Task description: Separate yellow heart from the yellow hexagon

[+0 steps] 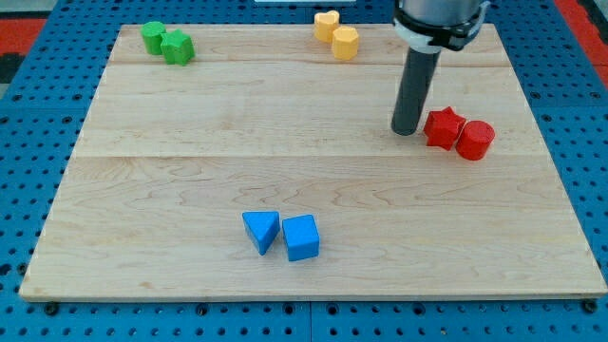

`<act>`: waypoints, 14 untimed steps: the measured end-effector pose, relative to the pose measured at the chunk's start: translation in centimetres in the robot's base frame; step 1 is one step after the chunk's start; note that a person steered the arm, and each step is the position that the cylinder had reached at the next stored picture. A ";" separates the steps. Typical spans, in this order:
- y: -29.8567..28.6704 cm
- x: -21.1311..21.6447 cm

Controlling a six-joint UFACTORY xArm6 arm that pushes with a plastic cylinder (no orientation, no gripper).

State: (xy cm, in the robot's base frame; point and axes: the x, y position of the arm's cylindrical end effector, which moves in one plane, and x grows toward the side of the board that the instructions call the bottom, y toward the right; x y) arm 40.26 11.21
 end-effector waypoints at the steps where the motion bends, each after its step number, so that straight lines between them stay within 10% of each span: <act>1: 0.8 -3.5; 3: 3.9 -21.1; 7: -5.9 -21.1; 10: -14.5 -13.3; 14: -17.4 -21.0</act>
State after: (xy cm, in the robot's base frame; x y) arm 19.22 -6.20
